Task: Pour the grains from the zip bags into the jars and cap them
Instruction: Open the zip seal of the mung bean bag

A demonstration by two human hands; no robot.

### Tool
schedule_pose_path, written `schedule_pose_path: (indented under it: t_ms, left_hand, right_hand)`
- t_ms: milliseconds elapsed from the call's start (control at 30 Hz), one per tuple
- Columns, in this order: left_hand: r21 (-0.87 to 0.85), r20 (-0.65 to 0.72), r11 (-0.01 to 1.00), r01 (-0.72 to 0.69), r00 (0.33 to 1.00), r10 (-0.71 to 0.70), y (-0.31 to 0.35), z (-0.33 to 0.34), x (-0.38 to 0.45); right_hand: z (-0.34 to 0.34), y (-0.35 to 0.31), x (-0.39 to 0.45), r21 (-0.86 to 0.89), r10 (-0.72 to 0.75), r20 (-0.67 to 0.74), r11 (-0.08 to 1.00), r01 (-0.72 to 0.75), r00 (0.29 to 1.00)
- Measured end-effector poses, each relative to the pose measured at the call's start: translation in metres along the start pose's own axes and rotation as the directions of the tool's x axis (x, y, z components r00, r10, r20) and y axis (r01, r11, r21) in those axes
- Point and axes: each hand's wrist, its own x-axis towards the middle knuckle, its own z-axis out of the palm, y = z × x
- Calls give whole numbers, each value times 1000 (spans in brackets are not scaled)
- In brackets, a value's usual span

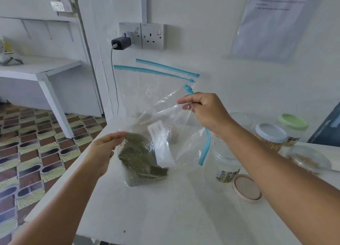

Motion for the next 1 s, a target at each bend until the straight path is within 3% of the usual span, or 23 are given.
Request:
schedule_pose_path:
  t_ms: [200, 400, 600, 900, 1000]
  left_hand:
    - [-125, -87, 976, -176, 982, 166, 17, -6, 3]
    - [-223, -35, 972, -68, 997, 62, 7, -19, 3]
    - [-92, 109, 996, -1, 994, 11, 4, -18, 1]
    - [-47, -138, 975, -216, 968, 208, 22, -5, 4]
    - [20, -131, 971, -239, 962, 239, 23, -9, 4]
  right_hand:
    - [-9, -6, 0, 38, 25, -59, 999, -23, 998]
    - [-5, -1, -4, 40, 42, -58, 998, -40, 997]
    - [0, -1, -4, 32, 37, -41, 999, -36, 998]
    - [-10, -7, -5, 118, 12, -84, 993, -2, 996]
    - [-7, -4, -10, 100, 37, -28, 994, -34, 999]
